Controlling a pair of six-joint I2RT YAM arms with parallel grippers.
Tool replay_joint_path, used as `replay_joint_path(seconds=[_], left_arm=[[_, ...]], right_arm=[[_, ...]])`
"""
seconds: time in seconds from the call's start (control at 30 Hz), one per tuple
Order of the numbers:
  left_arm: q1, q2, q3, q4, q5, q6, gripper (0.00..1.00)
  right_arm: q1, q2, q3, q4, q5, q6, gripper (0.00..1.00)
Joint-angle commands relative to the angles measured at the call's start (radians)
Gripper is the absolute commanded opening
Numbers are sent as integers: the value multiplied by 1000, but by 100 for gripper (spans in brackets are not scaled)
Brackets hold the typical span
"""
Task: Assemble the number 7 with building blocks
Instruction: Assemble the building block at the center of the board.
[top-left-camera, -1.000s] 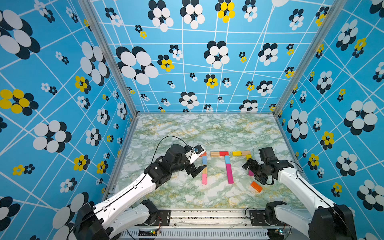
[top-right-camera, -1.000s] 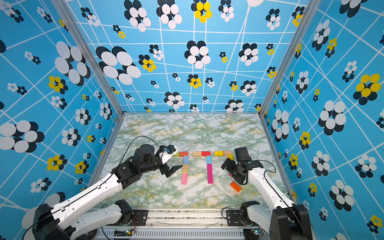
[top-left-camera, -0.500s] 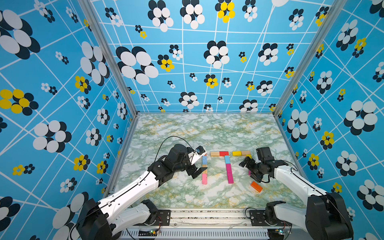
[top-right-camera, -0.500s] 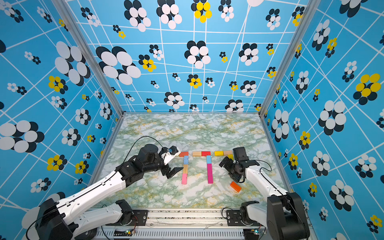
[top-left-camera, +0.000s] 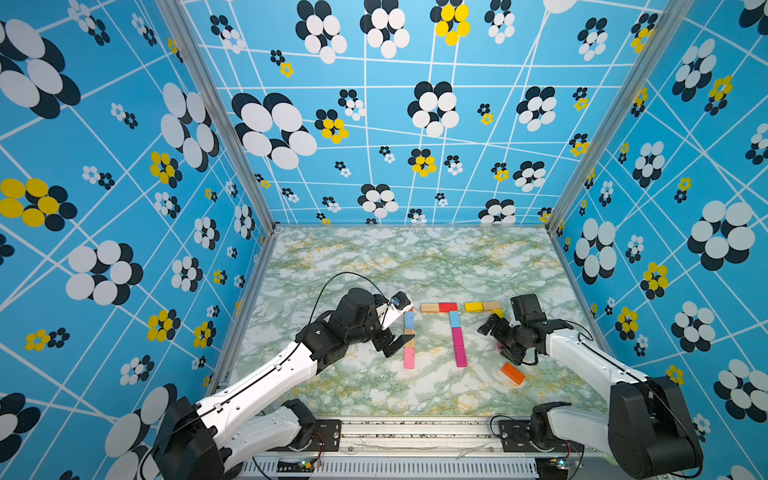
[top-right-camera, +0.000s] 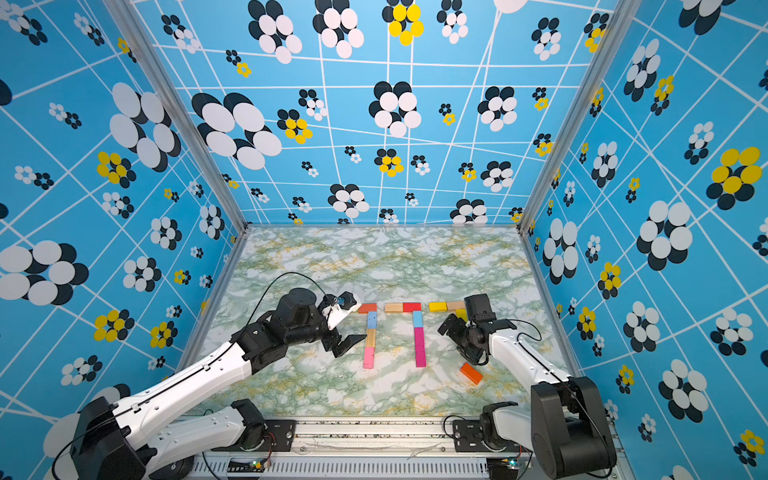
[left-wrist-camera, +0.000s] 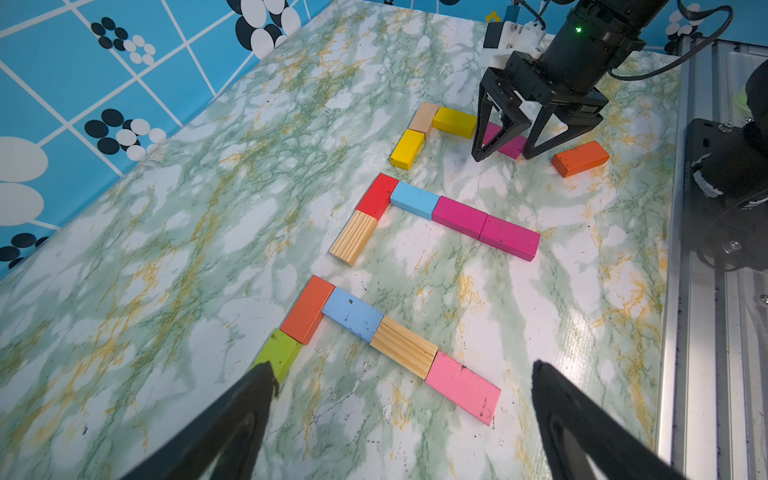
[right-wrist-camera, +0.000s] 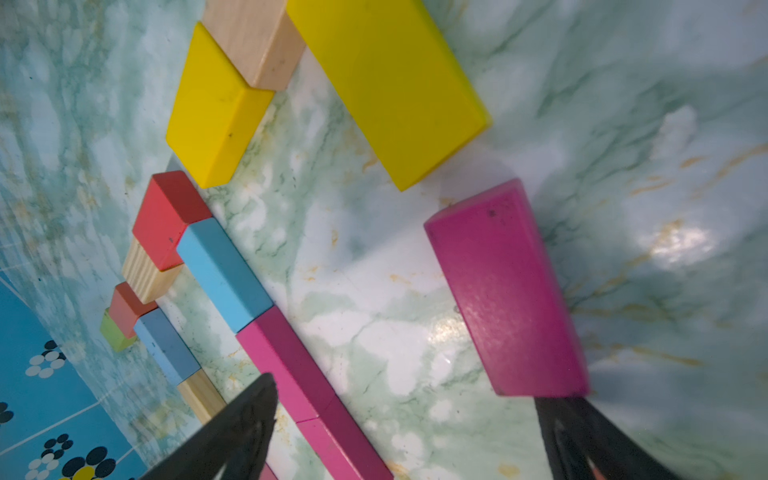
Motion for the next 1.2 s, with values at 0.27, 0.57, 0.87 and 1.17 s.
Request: replay_joint_path(seconds=[0.27, 0.57, 0.87, 1.17], left_arm=[[10, -14, 13, 15, 21, 2, 99], [11, -10, 15, 15, 24, 2, 99], [11, -19, 13, 13, 24, 2, 99], [13, -19, 15, 13, 28, 3, 99]], right_arm=[[-35, 9, -9, -5, 13, -37, 98], [-8, 5, -30, 31, -59, 20, 98], [-4, 18, -10, 21, -49, 14, 98], [24, -33, 14, -22, -68, 52, 98]])
